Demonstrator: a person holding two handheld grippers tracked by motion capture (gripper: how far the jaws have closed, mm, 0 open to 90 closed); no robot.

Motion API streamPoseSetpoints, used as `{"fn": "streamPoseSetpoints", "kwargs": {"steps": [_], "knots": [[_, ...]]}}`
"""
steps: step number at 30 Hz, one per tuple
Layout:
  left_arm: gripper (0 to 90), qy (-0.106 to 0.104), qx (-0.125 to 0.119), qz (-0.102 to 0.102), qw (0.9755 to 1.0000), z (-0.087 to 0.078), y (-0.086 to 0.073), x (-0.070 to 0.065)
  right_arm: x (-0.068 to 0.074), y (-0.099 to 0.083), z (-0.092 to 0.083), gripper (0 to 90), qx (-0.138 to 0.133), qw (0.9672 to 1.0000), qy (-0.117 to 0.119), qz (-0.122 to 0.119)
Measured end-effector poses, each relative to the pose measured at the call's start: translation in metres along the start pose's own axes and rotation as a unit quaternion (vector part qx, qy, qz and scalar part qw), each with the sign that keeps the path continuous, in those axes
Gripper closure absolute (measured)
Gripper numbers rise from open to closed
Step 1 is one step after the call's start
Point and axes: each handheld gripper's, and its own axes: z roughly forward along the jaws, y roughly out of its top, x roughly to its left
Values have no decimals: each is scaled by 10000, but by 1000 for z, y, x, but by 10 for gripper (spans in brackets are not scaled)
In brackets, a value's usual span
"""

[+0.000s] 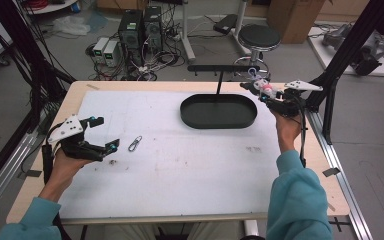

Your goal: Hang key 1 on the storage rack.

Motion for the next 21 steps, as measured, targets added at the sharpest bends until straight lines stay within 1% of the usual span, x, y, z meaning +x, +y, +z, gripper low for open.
{"fn": "streamPoseSetpoints", "kwargs": {"steps": [2,5,6,8,12,14,15,16,17,18,19,20,21], "knots": [[17,3,2,10,10000,0,0,0,1,-1,2,531,95,9999,-11,-31],[17,8,-4,-14,10000,-1,0,0,1,-3,7,528,274,9996,40,-54],[17,14,0,11,10000,-1,0,1,2,-4,8,527,330,9994,43,-45],[17,14,-19,2,10000,-2,0,1,3,-4,10,525,391,9992,93,-59],[17,22,-16,-5,10000,-2,0,1,3,-5,13,518,422,9990,126,-106],[17,27,-21,-4,10000,-2,0,1,2,-6,14,488,495,9985,201,-78],[17,27,-21,-4,10000,-2,0,1,2,-7,15,463,555,9983,188,-83],[17,34,-25,-16,10000,-1,0,1,2,-7,16,401,645,9977,144,-141],[17,36,-22,-14,10000,-1,0,1,2,-8,17,341,686,9975,136,-134],[17,42,-21,-20,10000,-1,0,1,2,-9,19,299,736,9972,119,-91],[17,46,-13,-22,10000,-1,0,1,1,-9,19,269,764,9970,146,-59],[17,59,0,-26,10000,-1,0,1,1,-10,20,216,767,9969,181,-8],[17,76,15,-19,10000,-2,0,2,0,-11,21,180,767,9968,210,46]]}}
